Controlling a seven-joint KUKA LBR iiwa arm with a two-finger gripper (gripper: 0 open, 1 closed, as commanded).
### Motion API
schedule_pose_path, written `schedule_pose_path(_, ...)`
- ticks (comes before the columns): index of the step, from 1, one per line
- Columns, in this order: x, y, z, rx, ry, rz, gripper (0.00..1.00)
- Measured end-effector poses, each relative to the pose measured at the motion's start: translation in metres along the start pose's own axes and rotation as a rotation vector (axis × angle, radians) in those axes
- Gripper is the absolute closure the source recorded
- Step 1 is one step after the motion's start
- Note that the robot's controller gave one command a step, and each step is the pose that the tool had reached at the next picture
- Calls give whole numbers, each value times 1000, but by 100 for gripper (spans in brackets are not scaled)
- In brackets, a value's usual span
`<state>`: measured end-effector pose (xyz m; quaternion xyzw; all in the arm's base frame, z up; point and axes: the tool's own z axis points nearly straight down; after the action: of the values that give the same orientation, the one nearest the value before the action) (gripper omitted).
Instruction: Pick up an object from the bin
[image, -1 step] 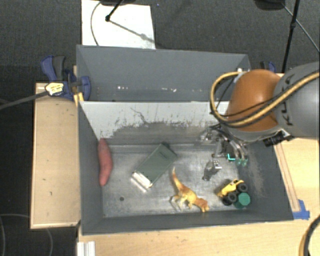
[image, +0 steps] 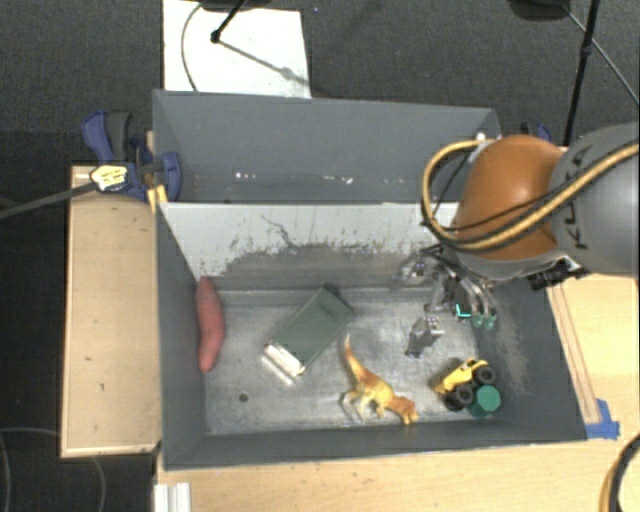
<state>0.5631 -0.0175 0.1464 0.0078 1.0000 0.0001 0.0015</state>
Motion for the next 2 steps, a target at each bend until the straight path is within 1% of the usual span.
schedule_pose_path(1, 11, 19, 22, 2, -7, -103, 0)
schedule_pose_path(2, 51, 18, 55, -3, -9, -107, 0)
